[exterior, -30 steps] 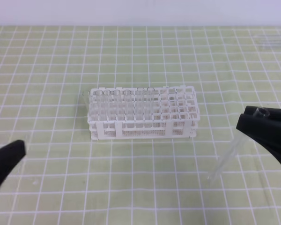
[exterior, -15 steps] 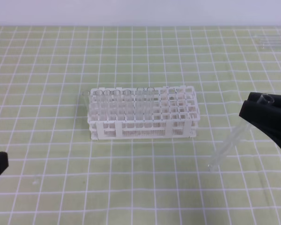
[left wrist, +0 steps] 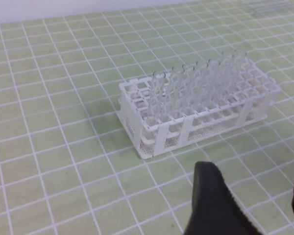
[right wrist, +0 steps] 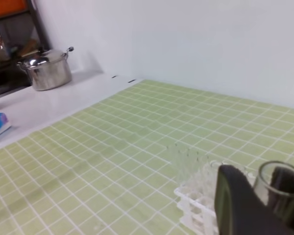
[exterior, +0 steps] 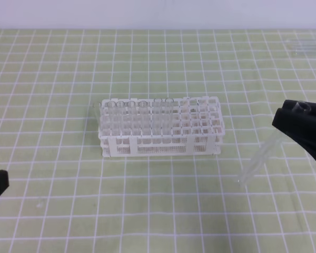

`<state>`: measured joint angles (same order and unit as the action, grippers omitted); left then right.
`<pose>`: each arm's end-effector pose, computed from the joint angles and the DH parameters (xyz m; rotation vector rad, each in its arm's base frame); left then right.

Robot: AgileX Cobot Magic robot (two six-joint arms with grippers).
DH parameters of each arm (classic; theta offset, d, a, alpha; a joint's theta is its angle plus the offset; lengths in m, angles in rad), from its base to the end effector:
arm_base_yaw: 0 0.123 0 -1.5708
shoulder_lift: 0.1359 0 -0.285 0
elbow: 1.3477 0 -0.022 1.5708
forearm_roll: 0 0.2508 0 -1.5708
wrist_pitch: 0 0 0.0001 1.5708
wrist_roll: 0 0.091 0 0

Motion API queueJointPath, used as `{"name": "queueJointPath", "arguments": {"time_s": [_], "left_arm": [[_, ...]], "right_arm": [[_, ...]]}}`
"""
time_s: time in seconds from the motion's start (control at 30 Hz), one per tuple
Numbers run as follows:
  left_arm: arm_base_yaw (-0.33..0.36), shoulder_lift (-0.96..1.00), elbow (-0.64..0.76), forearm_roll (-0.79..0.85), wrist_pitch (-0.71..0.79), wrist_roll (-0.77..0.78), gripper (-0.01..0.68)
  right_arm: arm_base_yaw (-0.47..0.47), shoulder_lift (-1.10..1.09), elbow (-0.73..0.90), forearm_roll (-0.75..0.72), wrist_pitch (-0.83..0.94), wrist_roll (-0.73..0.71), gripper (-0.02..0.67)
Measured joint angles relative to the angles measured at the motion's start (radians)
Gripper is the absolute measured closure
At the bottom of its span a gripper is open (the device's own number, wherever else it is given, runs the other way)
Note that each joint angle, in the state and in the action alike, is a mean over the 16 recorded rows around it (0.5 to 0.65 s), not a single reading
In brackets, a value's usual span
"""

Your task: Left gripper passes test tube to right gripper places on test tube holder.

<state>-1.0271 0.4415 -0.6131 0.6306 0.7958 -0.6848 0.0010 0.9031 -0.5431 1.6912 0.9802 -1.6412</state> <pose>0.0706 -0.0426 0.3295 0.5213 1.9085 -0.3771 0.1540 0.0752 0.3174 -0.6246 1.5864 0.9087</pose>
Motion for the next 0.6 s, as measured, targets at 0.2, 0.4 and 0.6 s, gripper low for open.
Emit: {"name": "queueJointPath", "arguments": {"time_s": [0.2,0.4,0.6], "left_arm": [[0.000,0.000,0.000,0.002,0.000,0.000,0.641],[0.000,-0.001,0.000,0.001,0.001,0.000,0.641],[-0.001,-0.002,0.000,0.000,0.001,0.000,0.641]], "right_arm": [[0.000,0.000,-0.001,0.007,-0.030,-0.012,0.639],[0.000,0.000,-0.006,0.010,-0.070,-0.041,0.639],[0.026,0.000,-0.053,-0.032,-0.130,-0.067,0.639]]}}
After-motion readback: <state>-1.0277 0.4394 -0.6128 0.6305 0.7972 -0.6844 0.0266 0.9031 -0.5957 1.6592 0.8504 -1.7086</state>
